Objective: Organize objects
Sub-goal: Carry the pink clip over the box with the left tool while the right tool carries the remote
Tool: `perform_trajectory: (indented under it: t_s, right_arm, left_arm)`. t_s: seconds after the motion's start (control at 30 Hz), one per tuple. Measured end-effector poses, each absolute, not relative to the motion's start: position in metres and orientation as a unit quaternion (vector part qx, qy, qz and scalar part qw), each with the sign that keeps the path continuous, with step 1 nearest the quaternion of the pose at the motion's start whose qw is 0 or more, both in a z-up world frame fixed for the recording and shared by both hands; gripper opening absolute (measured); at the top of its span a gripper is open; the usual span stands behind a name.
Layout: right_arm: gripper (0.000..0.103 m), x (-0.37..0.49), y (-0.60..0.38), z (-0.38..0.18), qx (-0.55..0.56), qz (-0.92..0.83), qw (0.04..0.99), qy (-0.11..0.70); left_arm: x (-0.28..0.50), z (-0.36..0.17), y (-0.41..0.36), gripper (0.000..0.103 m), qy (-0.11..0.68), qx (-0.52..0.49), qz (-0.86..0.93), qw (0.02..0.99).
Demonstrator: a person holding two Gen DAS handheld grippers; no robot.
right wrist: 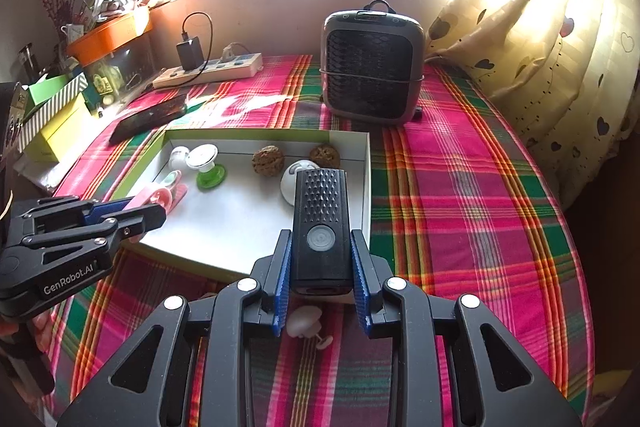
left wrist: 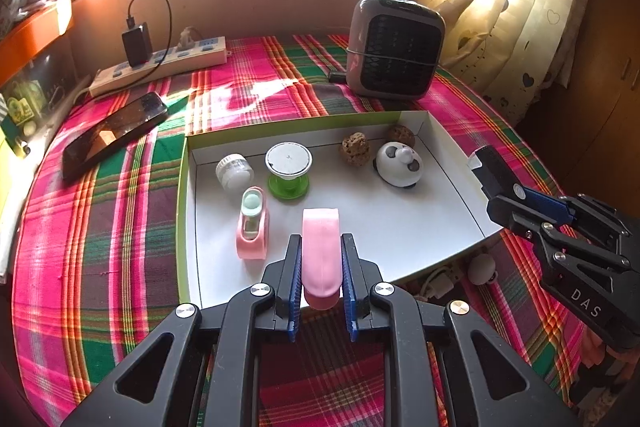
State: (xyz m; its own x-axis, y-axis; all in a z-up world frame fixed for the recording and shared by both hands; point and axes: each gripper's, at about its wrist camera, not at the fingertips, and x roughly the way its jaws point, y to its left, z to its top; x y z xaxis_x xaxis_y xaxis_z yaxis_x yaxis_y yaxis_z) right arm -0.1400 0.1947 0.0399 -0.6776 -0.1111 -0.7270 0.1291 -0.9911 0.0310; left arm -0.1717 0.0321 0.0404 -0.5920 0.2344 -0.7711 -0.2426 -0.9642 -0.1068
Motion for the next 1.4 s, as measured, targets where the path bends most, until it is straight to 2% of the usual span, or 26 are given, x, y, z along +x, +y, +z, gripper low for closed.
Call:
perform_trajectory:
  t_s: [1.03, 1.4]
  right_arm:
    - [0.028, -0.199, 0.180, 0.016, 0.451, -0.891, 0.022, 0.048]
    - [0.028, -0.203, 0.181, 0.008, 0.457, -0.889, 0.031, 0.028]
  left_arm:
    - [-0.204, 0.015, 0.024, 0.016, 0.003, -0.460, 0.880, 0.117]
    - [-0.208, 0.011, 0.022, 0.016, 0.000, -0.466, 0.877, 0.118]
